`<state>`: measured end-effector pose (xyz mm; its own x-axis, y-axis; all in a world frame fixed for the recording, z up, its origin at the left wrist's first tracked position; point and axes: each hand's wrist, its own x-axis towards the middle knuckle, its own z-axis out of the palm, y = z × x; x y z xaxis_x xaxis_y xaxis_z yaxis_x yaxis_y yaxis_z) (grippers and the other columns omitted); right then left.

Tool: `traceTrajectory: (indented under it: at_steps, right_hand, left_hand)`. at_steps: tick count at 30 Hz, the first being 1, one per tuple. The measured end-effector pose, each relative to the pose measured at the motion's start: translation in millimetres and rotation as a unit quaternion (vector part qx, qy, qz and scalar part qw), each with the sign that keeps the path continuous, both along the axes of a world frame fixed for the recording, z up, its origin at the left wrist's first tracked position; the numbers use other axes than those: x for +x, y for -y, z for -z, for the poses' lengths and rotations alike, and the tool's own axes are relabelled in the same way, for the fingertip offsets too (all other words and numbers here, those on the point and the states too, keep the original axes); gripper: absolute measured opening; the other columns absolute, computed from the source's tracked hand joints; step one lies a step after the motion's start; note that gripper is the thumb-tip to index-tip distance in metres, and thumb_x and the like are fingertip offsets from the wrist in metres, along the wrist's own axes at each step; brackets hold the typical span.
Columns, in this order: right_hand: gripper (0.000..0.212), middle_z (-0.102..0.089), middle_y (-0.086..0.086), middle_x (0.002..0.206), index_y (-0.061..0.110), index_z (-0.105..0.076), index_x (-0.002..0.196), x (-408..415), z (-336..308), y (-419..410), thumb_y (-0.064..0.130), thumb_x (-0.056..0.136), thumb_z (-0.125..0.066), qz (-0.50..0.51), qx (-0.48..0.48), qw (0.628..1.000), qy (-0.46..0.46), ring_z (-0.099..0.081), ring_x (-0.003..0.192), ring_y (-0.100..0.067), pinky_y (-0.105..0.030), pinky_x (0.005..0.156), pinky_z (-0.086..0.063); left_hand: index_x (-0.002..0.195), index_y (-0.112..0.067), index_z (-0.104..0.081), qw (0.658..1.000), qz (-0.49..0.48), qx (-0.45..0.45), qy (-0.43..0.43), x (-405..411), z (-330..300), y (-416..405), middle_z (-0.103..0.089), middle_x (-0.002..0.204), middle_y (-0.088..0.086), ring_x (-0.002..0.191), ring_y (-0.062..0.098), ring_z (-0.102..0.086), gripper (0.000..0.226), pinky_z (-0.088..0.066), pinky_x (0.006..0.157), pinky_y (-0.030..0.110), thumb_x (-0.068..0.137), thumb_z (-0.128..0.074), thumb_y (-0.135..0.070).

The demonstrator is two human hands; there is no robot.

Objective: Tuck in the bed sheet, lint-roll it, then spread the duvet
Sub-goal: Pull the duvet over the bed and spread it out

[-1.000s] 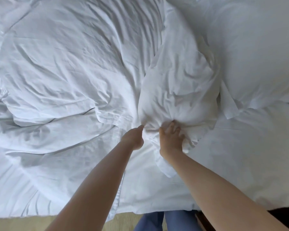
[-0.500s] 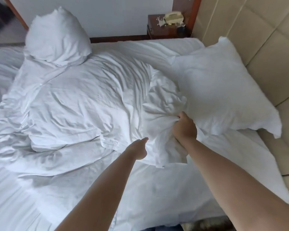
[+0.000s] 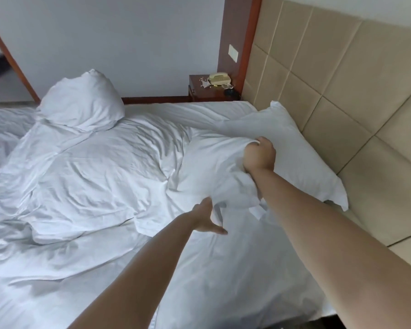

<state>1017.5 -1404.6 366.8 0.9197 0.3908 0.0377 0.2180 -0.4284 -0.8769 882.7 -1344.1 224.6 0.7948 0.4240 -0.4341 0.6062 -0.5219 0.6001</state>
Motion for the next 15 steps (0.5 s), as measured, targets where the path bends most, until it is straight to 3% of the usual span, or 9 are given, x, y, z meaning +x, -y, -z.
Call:
traceTrajectory:
  at_steps: [2, 3, 6, 8, 11, 13, 15]
  right_hand:
    - [0.023, -0.037, 0.0, 0.066, 0.011, -0.035, 0.064, -3.8, 4.6, 0.3, -0.001, 0.083, -0.037, 0.002, -0.004, 1.0, -0.003, -0.033, 0.071, -0.024, -0.036, 0.054, -0.025]
    - [0.016, -0.043, -0.003, 0.07, 0.009, -0.041, 0.07, -6.4, 9.9, 0.4, 0.0, 0.083, -0.038, -0.002, -0.014, 1.0, -0.007, -0.036, 0.072, -0.026, -0.034, 0.056, -0.027]
    - [0.012, -0.05, -0.01, 0.087, 0.01, -0.047, 0.081, -9.3, 27.8, 1.2, 0.002, 0.083, -0.039, -0.015, -0.038, 0.999, -0.02, -0.041, 0.079, -0.029, -0.031, 0.068, -0.032]
    - [0.015, -0.047, -0.011, 0.089, 0.012, -0.043, 0.072, -7.8, 34.7, -2.0, 0.002, 0.083, -0.038, -0.02, -0.048, 0.998, -0.03, -0.038, 0.08, -0.028, -0.031, 0.069, -0.03]
    - [0.022, -0.054, -0.019, 0.098, 0.014, -0.037, 0.066, -10.8, 33.6, -8.2, 0.006, 0.087, -0.038, -0.064, -0.096, 0.993, -0.007, -0.043, 0.083, -0.031, -0.031, 0.07, -0.032]
    - [0.017, -0.059, -0.014, 0.108, 0.011, -0.047, 0.082, -14.7, 30.6, -10.6, 0.018, 0.092, -0.036, -0.152, -0.176, 0.971, 0.064, -0.052, 0.095, -0.034, -0.031, 0.074, -0.036]
    - [0.029, -0.061, -0.009, 0.114, 0.014, -0.053, 0.104, -16.5, 34.2, -10.8, 0.032, 0.095, -0.032, -0.255, -0.273, 0.921, 0.106, -0.055, 0.105, -0.031, -0.032, 0.079, -0.04]
  left_hand:
    - [0.117, -0.004, -0.059, 0.998, -0.034, 0.005, 0.057, -1.5, -4.9, 3.4, -0.054, 0.125, 0.011, 0.119, 0.029, -0.05, 0.029, -0.038, 0.091, 0.022, 0.089, -0.062, -0.014]
    - [0.111, -0.002, -0.063, 0.996, -0.046, 0.014, 0.072, -2.9, -5.4, -0.6, -0.058, 0.119, 0.014, 0.116, 0.031, -0.053, 0.021, -0.038, 0.089, 0.024, 0.091, -0.054, -0.003]
    - [0.11, -0.002, -0.061, 0.988, -0.102, -0.013, 0.111, -14.8, -5.0, -23.1, -0.063, 0.114, 0.019, 0.114, 0.036, -0.057, 0.025, -0.044, 0.095, 0.039, 0.089, -0.049, 0.002]
    - [0.121, -0.003, -0.056, 0.983, -0.144, -0.01, 0.117, -24.8, -6.0, -38.3, -0.061, 0.12, 0.012, 0.112, 0.025, -0.057, 0.033, -0.045, 0.097, 0.041, 0.09, -0.044, -0.007]
    - [0.104, 0.0, -0.059, 0.982, -0.149, 0.012, 0.115, -32.6, -3.7, -51.1, -0.064, 0.106, 0.009, 0.097, 0.019, -0.056, 0.033, -0.045, 0.087, 0.038, 0.083, -0.039, -0.014]
    - [0.09, -0.004, -0.056, 0.979, -0.169, 0.02, 0.112, -35.3, -6.2, -51.6, -0.061, 0.094, 0.005, 0.087, 0.019, -0.056, 0.02, -0.042, 0.075, 0.03, 0.083, -0.041, -0.017]
    - [0.074, -0.013, -0.042, 0.969, -0.211, 0.003, 0.131, -38.1, -17.4, -48.0, -0.05, 0.08, 0.001, 0.077, 0.017, -0.045, 0.009, -0.034, 0.069, 0.026, 0.082, -0.044, -0.015]
